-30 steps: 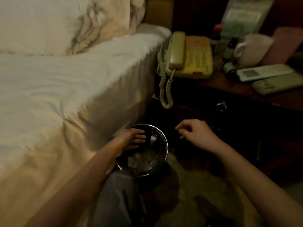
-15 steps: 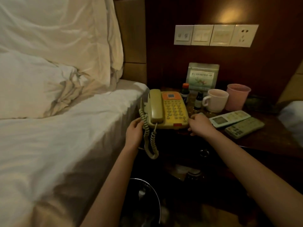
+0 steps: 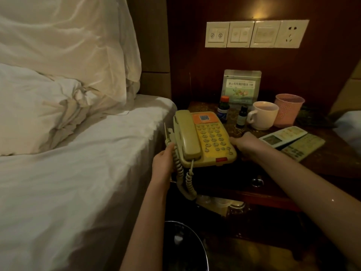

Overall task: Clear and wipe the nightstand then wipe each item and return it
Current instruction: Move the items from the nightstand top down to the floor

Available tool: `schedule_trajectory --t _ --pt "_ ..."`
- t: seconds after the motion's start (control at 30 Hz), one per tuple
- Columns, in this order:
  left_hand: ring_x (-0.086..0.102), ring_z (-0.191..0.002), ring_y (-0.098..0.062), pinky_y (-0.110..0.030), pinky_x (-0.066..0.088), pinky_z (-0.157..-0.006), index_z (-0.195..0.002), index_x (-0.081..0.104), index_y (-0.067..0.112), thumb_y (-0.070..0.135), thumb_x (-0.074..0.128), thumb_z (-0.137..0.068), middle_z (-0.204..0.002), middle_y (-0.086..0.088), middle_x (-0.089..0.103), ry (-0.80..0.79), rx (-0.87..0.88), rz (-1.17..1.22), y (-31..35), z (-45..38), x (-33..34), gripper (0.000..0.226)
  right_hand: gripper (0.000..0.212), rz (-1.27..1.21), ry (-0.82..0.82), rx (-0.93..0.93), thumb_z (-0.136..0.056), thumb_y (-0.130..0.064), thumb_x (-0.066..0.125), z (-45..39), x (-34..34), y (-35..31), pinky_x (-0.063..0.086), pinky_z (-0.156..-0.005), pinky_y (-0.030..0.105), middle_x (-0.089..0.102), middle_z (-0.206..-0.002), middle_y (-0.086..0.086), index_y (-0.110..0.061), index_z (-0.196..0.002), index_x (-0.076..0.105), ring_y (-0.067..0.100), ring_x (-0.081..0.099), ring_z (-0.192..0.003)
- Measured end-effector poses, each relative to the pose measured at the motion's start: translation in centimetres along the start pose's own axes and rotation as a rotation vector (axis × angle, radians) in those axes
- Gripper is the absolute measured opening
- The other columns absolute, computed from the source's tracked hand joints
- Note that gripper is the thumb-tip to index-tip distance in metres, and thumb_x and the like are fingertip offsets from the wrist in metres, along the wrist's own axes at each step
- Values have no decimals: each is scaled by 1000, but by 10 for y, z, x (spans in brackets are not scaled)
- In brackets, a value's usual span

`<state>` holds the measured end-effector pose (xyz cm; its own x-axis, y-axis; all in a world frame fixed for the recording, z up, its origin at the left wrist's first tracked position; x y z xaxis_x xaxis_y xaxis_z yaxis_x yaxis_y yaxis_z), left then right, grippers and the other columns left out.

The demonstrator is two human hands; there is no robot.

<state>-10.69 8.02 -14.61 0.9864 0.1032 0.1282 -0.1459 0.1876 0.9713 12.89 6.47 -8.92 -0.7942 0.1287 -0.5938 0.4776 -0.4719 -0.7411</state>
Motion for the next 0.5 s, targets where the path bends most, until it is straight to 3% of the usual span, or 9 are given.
schedule_trajectory --t 0.07,0.13,0.23,0.3,0.37,0.43,0.5 --pt "66 -83 -17 -30 50 -76 -72 70 24 43 55 -91 -78 -1 72 108 63 -33 5 17 -9 30 47 -69 -67 -2 -98 -28 48 17 3 3 46 -61 32 52 -105 13 3 -132 41 25 54 -84" --pt "62 -78 -14 -27 44 -67 -70 67 24 47 48 -94 -74 3 68 206 144 -129 10 32 -17 39 40 -194 -157 35 -96 -27 53 29 7 13 46 -55 28 57 -101 14 1 -124 48 19 52 -74" --pt "61 -91 -20 -28 42 -73 -93 71 16 54 39 -96 -92 -6 69 246 191 -238 10 46 -20 49 22 -424 -263 90 -92 -21 60 47 13 35 46 -60 27 57 -85 9 -7 -107 53 16 54 -74" --pt "60 -104 -25 -30 43 -81 -111 69 15 53 37 -96 -107 -10 69 256 233 -271 9 51 -19 51 23 -521 -339 83 -89 -22 62 54 16 49 43 -58 24 54 -81 7 -8 -107 58 13 54 -68" --pt "58 -109 -27 -31 43 -86 -116 67 16 50 36 -97 -113 -9 67 255 246 -301 6 59 -18 50 22 -551 -399 45 -89 -24 60 63 17 62 43 -58 22 61 -82 6 -11 -106 62 9 59 -59" --pt "59 -107 -25 -33 44 -92 -110 68 16 52 35 -96 -110 -5 67 216 178 -208 -3 65 -17 51 20 -566 -419 -18 -88 -25 59 71 17 75 47 -67 24 68 -88 6 -13 -104 63 12 65 -68" --pt "62 -103 -25 -41 47 -97 -108 67 16 53 35 -96 -108 -7 68 119 52 42 -18 78 -14 51 20 -593 -417 -76 -88 -24 59 84 19 89 51 -82 31 71 -94 7 -12 -103 64 18 67 -85"
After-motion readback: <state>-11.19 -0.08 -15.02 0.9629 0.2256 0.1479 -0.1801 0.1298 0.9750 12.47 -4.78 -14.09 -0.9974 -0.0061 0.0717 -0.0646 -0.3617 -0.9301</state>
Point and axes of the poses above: each hand's wrist, its own z-axis away from the middle knuckle, its own x-axis out of the palm, y = z × x, the point moved 6 cm from there along -z, towards the middle knuckle
